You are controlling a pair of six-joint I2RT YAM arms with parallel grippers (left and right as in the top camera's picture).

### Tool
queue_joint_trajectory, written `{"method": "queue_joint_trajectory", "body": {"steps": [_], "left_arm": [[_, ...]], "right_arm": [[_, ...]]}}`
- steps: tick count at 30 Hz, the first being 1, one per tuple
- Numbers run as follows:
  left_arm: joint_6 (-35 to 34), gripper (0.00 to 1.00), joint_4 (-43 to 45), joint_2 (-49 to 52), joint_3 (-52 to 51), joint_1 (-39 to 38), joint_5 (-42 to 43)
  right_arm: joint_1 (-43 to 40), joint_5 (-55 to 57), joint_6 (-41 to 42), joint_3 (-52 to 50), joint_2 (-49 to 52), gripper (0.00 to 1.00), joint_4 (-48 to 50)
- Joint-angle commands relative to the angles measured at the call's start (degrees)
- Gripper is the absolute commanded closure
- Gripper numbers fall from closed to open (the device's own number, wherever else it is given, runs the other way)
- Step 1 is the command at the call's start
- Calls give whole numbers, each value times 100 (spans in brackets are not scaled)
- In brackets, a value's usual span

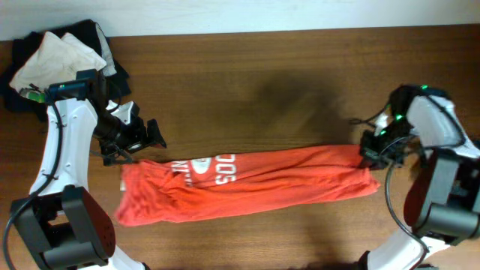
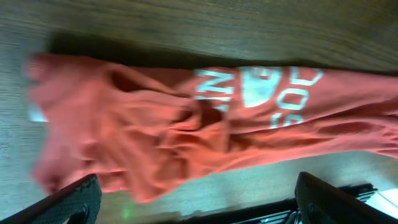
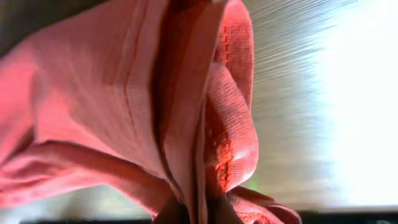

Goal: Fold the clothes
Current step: 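Press and straighten the folded strip's ends with both grippers, then grasp the strip's right end with the right gripper and fold it leftward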

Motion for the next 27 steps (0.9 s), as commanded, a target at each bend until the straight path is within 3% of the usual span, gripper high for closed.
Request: {"method": "queue_joint_trajectory", "body": {"steps": [1, 8, 15, 21, 27], "left_arm": [[72, 1, -4, -151, 24, -11, 83], [72, 1, 2, -151, 24, -11, 81], [72, 1, -52, -151, 24, -11, 81], [74, 1, -50, -151, 24, -11, 81], [74, 1, -50, -151, 24, -11, 79]], "right_arm": [[79, 730, 393, 302, -732, 96, -162], [1910, 415, 415, 280, -1128, 96, -162], [3779, -442, 752, 33, -1126, 96, 710], [4597, -442, 1541, -442, -1121, 92, 1513], [5053, -442, 2063, -586, -1121, 96, 1996]]}}
